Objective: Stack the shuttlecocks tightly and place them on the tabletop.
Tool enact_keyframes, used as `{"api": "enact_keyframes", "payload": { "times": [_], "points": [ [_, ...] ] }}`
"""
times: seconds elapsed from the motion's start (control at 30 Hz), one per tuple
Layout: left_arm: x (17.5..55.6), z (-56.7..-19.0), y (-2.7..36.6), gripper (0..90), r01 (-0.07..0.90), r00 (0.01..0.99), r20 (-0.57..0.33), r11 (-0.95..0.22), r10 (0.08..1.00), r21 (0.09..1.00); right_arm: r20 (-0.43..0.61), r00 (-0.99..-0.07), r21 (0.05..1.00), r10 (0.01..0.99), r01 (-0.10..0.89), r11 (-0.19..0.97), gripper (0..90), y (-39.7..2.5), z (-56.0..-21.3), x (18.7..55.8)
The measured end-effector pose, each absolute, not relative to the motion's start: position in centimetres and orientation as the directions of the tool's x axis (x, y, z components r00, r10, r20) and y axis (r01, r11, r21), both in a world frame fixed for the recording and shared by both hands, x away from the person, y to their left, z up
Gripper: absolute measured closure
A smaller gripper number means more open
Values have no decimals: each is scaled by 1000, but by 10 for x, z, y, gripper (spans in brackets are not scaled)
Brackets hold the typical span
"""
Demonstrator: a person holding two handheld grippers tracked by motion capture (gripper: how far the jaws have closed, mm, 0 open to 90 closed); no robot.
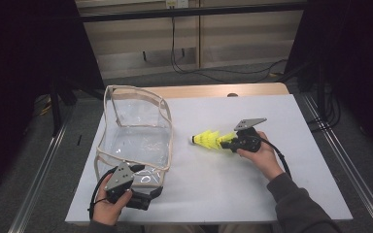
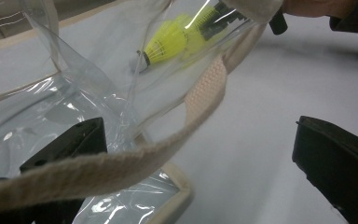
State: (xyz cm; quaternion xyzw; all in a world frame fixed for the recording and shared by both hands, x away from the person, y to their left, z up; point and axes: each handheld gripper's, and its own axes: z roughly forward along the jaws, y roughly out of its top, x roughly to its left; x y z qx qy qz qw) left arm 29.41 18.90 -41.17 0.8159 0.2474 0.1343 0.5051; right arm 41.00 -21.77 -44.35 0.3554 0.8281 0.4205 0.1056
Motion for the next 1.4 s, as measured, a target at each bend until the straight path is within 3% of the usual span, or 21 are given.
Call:
{"api": "enact_keyframes", "payload": {
  "times": [0.33,0.5,0.6,1.4],
  "points": [
    [294,-411,189,33,269,841,-31,-367,540,890,127,-722,753,680,517,408,751,-225,-441,406],
    [294,-412,189,32,268,841,-31,-366,540,891,135,-736,741,664,519,425,857,-226,-442,406],
    [294,-411,189,32,267,841,-28,-370,540,890,128,-749,735,650,511,446,874,-224,-442,405],
    [294,-411,189,31,266,842,-28,-369,539,891,144,-750,788,645,482,384,874,-216,-440,405]
  ]
}}
